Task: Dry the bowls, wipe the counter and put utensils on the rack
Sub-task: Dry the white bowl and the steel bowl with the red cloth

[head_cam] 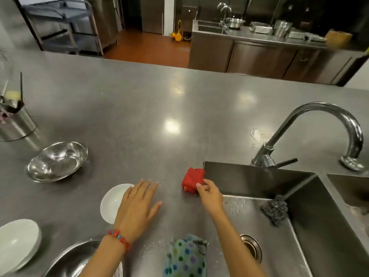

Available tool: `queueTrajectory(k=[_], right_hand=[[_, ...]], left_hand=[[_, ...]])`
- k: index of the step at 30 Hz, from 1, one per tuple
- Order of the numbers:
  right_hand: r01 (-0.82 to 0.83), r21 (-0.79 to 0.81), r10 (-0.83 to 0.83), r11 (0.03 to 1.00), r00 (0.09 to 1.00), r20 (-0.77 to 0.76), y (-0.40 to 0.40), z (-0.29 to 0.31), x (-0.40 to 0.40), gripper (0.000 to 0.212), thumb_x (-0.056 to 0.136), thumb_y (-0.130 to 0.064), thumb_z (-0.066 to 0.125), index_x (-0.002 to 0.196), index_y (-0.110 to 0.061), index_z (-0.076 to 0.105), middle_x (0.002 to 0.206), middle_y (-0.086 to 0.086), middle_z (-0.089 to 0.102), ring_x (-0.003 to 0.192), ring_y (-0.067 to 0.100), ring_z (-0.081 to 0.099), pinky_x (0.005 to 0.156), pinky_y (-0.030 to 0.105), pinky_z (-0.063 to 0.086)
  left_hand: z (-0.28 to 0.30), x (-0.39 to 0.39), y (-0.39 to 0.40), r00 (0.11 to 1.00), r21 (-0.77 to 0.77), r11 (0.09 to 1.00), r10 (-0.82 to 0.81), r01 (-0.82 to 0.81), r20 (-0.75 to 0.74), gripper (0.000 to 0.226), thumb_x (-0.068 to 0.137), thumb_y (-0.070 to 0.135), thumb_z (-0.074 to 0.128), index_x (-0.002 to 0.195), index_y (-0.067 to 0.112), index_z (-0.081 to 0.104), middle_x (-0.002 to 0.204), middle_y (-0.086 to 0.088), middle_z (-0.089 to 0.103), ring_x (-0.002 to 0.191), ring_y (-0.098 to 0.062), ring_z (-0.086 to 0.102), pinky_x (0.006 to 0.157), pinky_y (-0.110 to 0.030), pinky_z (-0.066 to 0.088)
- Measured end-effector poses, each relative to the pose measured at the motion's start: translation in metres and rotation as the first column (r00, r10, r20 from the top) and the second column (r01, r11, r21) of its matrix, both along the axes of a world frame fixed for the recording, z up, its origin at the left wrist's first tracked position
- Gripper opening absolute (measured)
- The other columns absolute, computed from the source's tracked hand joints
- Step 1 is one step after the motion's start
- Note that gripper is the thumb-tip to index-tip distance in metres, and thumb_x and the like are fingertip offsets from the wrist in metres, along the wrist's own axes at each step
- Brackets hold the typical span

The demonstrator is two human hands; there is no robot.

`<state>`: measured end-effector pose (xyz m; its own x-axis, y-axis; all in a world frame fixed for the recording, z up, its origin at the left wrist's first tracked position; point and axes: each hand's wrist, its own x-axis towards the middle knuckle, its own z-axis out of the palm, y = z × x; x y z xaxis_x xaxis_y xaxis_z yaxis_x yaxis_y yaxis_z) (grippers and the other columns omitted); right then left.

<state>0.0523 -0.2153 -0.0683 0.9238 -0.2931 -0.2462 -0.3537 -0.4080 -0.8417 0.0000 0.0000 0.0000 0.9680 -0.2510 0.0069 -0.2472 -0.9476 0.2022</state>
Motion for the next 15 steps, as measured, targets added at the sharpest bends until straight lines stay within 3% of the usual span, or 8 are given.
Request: queueTrajectory(k=[3, 8, 12, 15], right_hand=[[0.058, -0.008, -0.058, 0.998, 0.998, -0.038, 0.008, -0.010, 0.021, 0.048, 0.089, -0.028, 0.056, 0.133, -0.011, 0.044, 0.124, 0.018, 0.055, 0.111, 0.029, 0.054, 0.092, 0.031, 0.041], [0.118, -0.037, -0.120, 0.992, 0.990, -0.074, 0.023, -0.021, 0.040, 0.061, 0.084, -0.034, 0.062, 0.137, -0.013, 0.038, 0.130, 0.020, 0.041, 0.112, 0.037, 0.051, 0.096, 0.039, 0.042], [0.126, -0.059, -0.131, 0.990, 0.987, -0.091, 0.031, -0.026, 0.048, 0.064, 0.082, -0.032, 0.064, 0.136, -0.018, 0.034, 0.128, 0.019, 0.046, 0.111, 0.037, 0.053, 0.091, 0.041, 0.045], [0.132, 0.004, -0.131, 0.991, 0.989, -0.072, 0.029, -0.028, 0.049, 0.059, 0.081, -0.023, 0.066, 0.133, -0.018, 0.037, 0.130, 0.017, 0.051, 0.114, 0.035, 0.052, 0.092, 0.039, 0.044]], left_hand=[[-0.011, 0.006, 0.000, 0.999, -0.020, 1.000, 0.003, -0.002, 0.044, 0.079, 0.092, 0.053, 0.003, 0.109, 0.008, 0.066, 0.109, -0.014, 0.069, 0.102, -0.034, 0.065, 0.079, -0.049, 0.053], [-0.018, 0.008, 0.005, 0.999, -0.032, 0.999, 0.044, -0.044, 0.002, 0.083, 0.090, 0.058, 0.002, 0.115, 0.006, 0.062, 0.117, -0.016, 0.065, 0.109, -0.037, 0.060, 0.087, -0.052, 0.049], [-0.029, 0.007, 0.008, 0.997, -0.105, 0.992, 0.075, -0.074, 0.009, 0.096, 0.078, 0.069, -0.008, 0.130, 0.012, 0.049, 0.137, -0.012, 0.050, 0.130, -0.032, 0.041, 0.107, -0.047, 0.032], [-0.035, 0.005, 0.010, 0.995, -0.144, 0.984, 0.101, -0.102, -0.010, 0.103, 0.070, 0.074, -0.015, 0.137, 0.018, 0.040, 0.145, -0.006, 0.040, 0.137, -0.026, 0.030, 0.113, -0.041, 0.022]])
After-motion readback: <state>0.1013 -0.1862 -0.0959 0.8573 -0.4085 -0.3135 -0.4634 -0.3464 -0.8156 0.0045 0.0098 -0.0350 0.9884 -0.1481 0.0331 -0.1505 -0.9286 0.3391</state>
